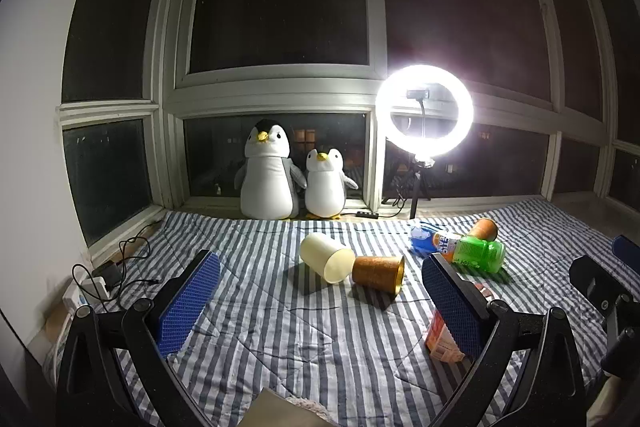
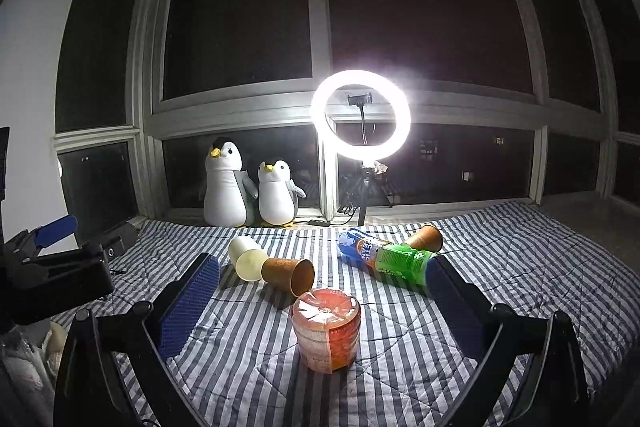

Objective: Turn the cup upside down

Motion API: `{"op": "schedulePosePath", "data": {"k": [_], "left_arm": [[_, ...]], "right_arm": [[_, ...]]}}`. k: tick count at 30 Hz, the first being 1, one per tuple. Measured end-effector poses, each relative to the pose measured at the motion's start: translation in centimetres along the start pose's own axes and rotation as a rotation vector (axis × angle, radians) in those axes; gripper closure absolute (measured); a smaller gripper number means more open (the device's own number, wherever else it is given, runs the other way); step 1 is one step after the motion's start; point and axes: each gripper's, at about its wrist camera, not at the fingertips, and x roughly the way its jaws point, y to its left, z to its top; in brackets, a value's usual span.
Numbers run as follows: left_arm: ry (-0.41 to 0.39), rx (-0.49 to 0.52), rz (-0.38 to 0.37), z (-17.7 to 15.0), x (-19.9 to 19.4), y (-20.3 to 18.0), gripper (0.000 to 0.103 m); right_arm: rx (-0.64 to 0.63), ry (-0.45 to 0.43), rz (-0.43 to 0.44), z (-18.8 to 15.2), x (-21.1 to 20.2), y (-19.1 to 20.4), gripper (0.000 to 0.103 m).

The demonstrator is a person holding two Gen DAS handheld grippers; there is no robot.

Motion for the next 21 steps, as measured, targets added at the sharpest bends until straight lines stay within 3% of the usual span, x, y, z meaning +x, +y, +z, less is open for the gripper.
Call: {"op": "schedulePosePath", "data": {"k": [21], "left_arm": [[0.007,0.002,-0.001,-0.23,0.44,-0.31,0.001]], "right_arm": [[0.022,0.021,0.007,-0.28,0.4,-0.49,0.001]]}}
